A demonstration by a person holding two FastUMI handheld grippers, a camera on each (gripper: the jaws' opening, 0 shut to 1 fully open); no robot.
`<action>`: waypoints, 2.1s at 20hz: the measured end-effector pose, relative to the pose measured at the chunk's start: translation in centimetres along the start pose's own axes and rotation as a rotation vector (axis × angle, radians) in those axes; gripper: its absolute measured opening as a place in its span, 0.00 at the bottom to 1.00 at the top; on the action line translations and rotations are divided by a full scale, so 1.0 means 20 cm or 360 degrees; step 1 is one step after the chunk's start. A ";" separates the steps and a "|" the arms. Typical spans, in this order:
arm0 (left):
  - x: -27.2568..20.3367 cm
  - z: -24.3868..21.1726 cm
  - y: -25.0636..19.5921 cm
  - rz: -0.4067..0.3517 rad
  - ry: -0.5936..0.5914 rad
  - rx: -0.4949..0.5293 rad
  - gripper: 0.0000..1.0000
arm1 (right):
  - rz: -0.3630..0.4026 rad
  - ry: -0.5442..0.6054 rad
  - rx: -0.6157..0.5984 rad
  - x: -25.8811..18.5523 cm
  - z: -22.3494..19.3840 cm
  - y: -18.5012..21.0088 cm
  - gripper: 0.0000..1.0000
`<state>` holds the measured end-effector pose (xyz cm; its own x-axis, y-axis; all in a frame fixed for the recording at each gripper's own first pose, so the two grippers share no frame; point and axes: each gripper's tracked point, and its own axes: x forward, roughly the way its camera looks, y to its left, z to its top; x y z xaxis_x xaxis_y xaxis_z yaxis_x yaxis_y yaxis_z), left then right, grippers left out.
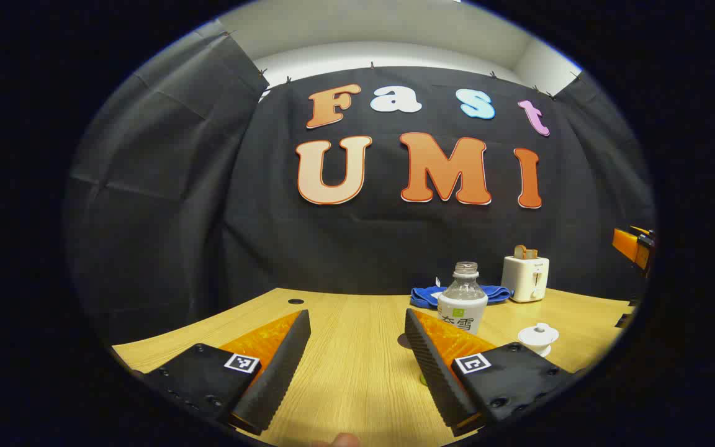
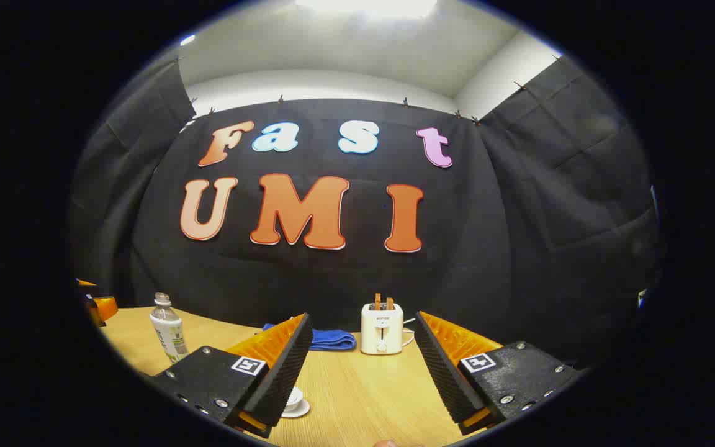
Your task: Open the teacup lid with one hand, grasp the water bottle and pour water into the teacup with the other hand; after pouring, place the water bottle on the coaster and then close the teacup lid.
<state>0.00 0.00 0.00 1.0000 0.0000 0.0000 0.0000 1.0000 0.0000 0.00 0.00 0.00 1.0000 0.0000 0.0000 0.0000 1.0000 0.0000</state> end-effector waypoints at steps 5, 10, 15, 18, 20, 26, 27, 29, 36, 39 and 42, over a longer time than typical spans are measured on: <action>0.07 -0.08 0.01 0.0017 0.0072 -0.0057 0.98 | -0.0006 0.0115 -0.0071 0.02 -0.10 0.00 0.98; 0.07 -0.12 0.05 0.0038 0.0111 -0.0068 0.98 | 0.0070 0.0260 0.0008 0.04 -0.22 0.09 0.98; 0.07 -0.15 0.03 0.0021 0.0120 -0.0043 0.98 | 0.0091 0.0332 -0.0015 0.04 -0.28 0.12 0.98; 0.08 -0.17 0.01 0.0008 0.0147 -0.0040 0.99 | 0.0131 0.0387 0.0000 0.05 -0.33 0.18 0.98; 0.08 -0.17 0.01 0.0003 0.0152 -0.0043 0.98 | 0.0169 0.0441 0.0006 0.07 -0.38 0.23 0.98; 0.08 -0.17 0.04 0.0021 0.0148 -0.0012 0.99 | 0.0283 0.0580 -0.0049 0.16 -0.52 0.45 0.98; 0.08 -0.17 0.04 0.0024 0.0150 -0.0011 0.99 | 0.0312 0.0607 -0.0056 0.17 -0.55 0.50 0.98; 0.09 -0.18 0.05 0.0029 0.0159 -0.0005 0.98 | 0.0358 0.0665 -0.0071 0.18 -0.61 0.56 0.99; 0.10 -0.20 0.08 0.0053 0.0182 0.0030 0.99 | 0.0395 0.0888 -0.0099 0.18 -0.80 0.63 0.97; 0.11 -0.22 0.08 0.0057 0.0197 0.0032 0.99 | 0.0417 0.0896 -0.0086 0.18 -0.80 0.65 0.85; 0.10 -0.23 0.08 0.0056 0.0207 0.0036 0.99 | 0.0437 0.0937 -0.0074 0.17 -0.83 0.67 0.71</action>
<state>2.04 1.61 -4.52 0.9909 0.0363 -0.1294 -0.0334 0.9991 0.0247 3.39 13.36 -16.58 0.7962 0.2425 -0.5543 -0.2689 0.9625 0.0348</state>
